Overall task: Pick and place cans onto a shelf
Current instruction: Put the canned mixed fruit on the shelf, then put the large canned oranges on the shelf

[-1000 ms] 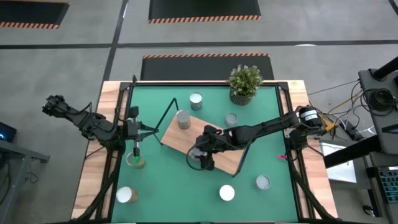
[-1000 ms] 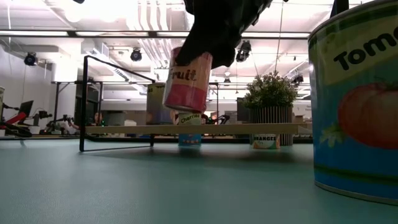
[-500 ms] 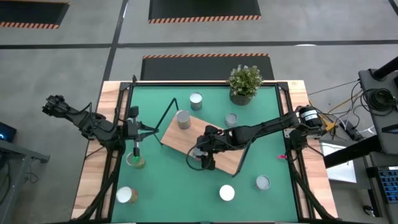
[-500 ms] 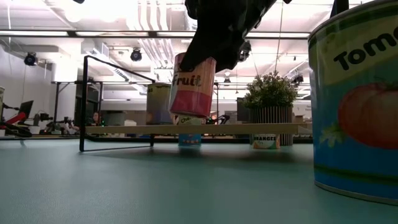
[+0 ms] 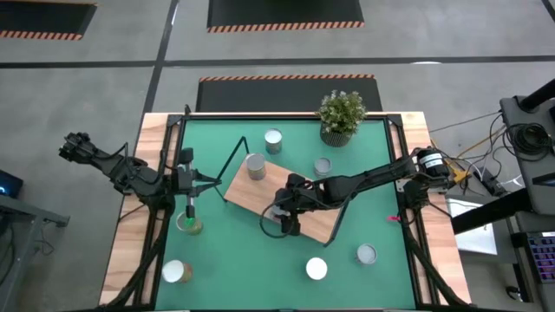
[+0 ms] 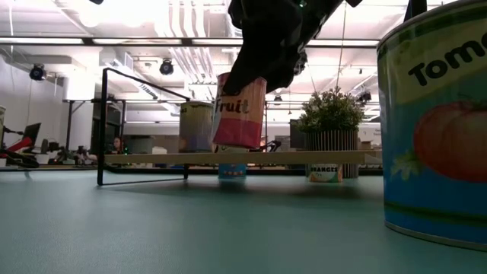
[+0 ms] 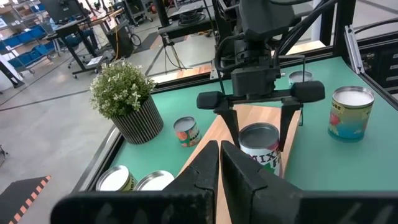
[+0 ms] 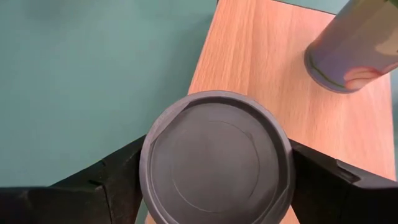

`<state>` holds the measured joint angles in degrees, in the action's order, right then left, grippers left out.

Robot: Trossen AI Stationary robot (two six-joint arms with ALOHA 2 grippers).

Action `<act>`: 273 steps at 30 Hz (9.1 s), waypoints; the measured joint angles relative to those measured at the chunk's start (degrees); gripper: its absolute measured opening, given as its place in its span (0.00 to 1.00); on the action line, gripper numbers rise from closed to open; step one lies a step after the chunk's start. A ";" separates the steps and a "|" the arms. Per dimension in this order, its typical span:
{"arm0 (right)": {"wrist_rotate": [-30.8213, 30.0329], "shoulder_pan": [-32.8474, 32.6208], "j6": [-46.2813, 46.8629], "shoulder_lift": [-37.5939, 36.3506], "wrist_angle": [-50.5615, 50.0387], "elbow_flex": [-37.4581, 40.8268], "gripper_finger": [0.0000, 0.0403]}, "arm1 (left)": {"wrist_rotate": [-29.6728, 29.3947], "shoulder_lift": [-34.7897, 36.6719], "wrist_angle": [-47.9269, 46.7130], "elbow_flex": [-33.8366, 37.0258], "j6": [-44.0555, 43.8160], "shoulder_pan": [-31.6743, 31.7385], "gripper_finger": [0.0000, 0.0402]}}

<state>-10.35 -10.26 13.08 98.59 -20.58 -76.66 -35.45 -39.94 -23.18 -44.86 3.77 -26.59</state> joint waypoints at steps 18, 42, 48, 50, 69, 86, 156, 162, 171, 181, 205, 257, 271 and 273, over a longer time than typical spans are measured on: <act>0.26 0.00 0.31 -0.98 -2.37 -3.09 0.82 | 0.00 0.00 0.00 0.00 0.00 -0.01 0.00; -0.18 -0.24 -2.46 -0.94 -4.42 -2.37 0.04 | 0.01 0.00 -0.01 0.00 0.00 0.00 0.00; -0.20 -0.24 -2.49 -0.94 -4.42 -1.78 0.03 | 0.00 0.00 -0.01 0.00 0.00 0.00 0.00; -0.18 -0.24 -2.49 -0.94 -4.48 -1.65 0.03 | -0.01 0.00 -0.01 0.00 0.00 0.00 0.00; 5.75 -0.22 -3.17 -1.14 -9.02 -1.79 0.03 | 0.01 0.00 -0.01 0.00 0.00 0.00 0.00; 6.12 -0.24 -2.19 -3.92 -12.92 -1.52 0.03 | 0.01 0.00 -0.01 0.00 0.00 0.00 0.00; -8.72 -6.99 -35.55 -31.10 29.89 25.77 0.03 | 34.25 -28.66 -62.51 -20.33 -97.64 -6.07 0.00; -8.72 -6.99 -35.80 -31.10 29.88 25.79 0.03 | 32.79 -30.31 -62.27 -19.19 -102.37 -8.23 0.00; -8.72 -6.99 -36.24 -31.10 29.86 25.81 0.03 | 33.96 -29.97 -59.23 -15.50 -104.02 -8.66 0.24; -8.72 -6.99 -36.68 -31.10 28.89 25.82 0.03 | 32.11 -30.63 -59.05 -14.88 -108.05 -8.88 0.71; -8.72 -6.99 -36.79 -31.10 28.27 25.83 0.03 | 33.10 -30.52 -51.84 -6.93 -109.33 -9.11 0.89; -8.74 -6.99 -37.13 -31.10 28.11 25.83 0.03 | 18.64 -56.42 -64.79 -57.16 -76.74 -3.51 0.78; -8.77 -6.97 -37.13 -31.12 28.12 25.83 0.03 | 11.90 -57.34 -62.49 -56.12 -66.18 5.31 0.78; -8.77 -6.97 -37.14 -31.12 28.11 25.83 0.03 | 11.92 -57.52 -61.64 -54.83 -64.42 6.83 0.78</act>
<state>-19.11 -17.23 -24.06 67.46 7.53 -50.83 -23.53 -97.46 -84.81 -99.69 -60.65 -19.75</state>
